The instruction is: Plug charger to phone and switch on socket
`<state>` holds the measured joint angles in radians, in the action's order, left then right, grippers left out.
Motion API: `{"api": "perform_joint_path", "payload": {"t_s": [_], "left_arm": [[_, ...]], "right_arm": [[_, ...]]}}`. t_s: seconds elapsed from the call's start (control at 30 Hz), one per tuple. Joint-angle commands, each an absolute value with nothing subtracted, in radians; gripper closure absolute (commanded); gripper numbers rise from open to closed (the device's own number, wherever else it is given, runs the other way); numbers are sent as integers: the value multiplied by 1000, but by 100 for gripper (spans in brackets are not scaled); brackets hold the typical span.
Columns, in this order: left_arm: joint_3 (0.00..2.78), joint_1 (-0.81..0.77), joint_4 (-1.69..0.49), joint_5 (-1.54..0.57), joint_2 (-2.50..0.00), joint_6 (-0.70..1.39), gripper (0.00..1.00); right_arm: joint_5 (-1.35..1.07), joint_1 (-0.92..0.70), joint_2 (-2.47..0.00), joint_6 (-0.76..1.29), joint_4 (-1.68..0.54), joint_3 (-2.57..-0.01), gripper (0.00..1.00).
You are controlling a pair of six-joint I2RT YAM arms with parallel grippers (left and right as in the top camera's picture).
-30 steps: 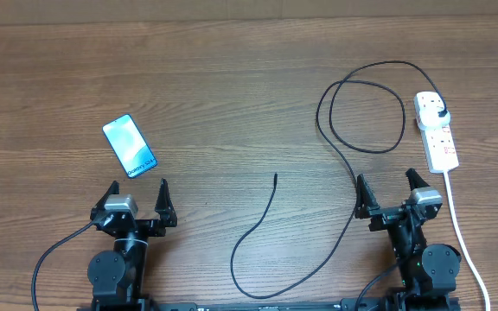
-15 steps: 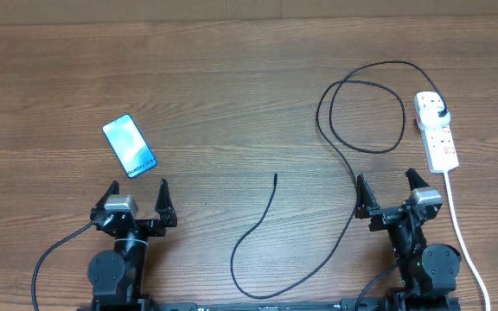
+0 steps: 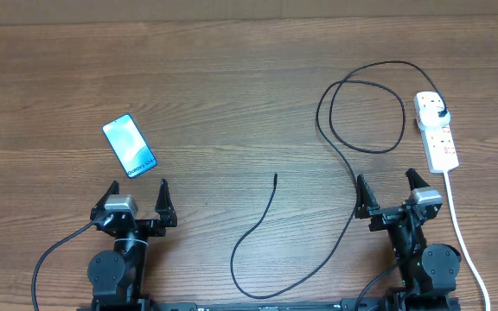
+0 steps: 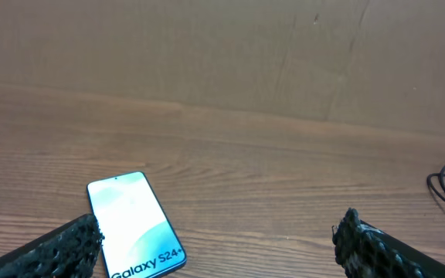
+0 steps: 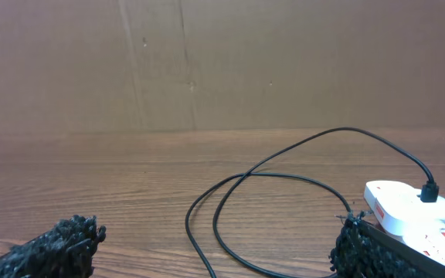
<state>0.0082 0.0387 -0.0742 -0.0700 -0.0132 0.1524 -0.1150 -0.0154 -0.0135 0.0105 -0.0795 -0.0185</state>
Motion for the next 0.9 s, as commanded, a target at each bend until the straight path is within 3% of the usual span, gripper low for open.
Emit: {"api": "perform_joint_path", "payload": {"t_s": [0.0, 0.47, 0.87], "left_arm": [[31, 34, -118, -64, -4, 134, 1], [345, 34, -424, 24, -24, 131, 0], [687, 34, -580, 37, -362, 136, 0]], "right_arm": [[-105, -23, -3, 6, -76, -8, 0], [-105, -23, -3, 6, -76, -8, 0], [-105, -23, -3, 6, -76, -8, 1]]}}
